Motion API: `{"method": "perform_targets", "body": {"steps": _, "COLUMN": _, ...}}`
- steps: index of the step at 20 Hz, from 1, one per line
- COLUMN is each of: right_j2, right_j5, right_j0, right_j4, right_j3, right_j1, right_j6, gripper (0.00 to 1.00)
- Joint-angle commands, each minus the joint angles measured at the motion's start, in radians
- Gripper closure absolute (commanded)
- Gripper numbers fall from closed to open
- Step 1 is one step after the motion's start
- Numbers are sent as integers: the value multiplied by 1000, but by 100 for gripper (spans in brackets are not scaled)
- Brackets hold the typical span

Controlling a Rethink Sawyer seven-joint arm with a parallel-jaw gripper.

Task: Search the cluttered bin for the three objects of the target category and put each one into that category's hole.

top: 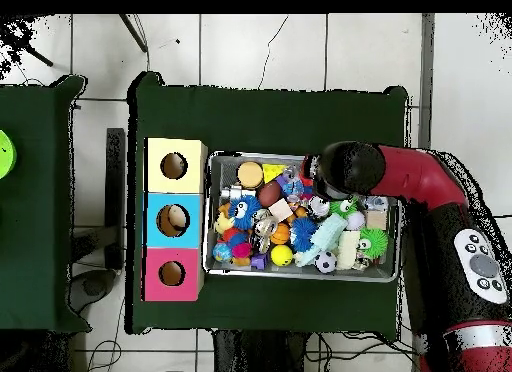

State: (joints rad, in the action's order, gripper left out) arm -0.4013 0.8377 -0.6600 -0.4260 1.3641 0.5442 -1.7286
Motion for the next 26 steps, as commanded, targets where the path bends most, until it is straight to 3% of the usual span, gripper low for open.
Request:
{"method": "perform_targets", "body": {"steps": 1, "right_j2": 27, "right_j5": 30, "right_j0": -35, "right_j4": 24, "right_j3": -37, "right_j1": -77, "right_j6": -24, "gripper": 0}}
{"method": "perform_targets", "body": {"steps": 19, "right_j2": 12, "right_j5": 92, "right_j0": -69, "right_j4": 37, "right_j3": 15, "right_j1": -16, "right_j6": 24, "gripper": 0}}
{"method": "perform_targets", "body": {"steps": 26, "right_j2": 24, "right_j5": 22, "right_j0": -56, "right_j4": 27, "right_j3": 39, "right_j1": -35, "right_j6": -19, "gripper": 0}}
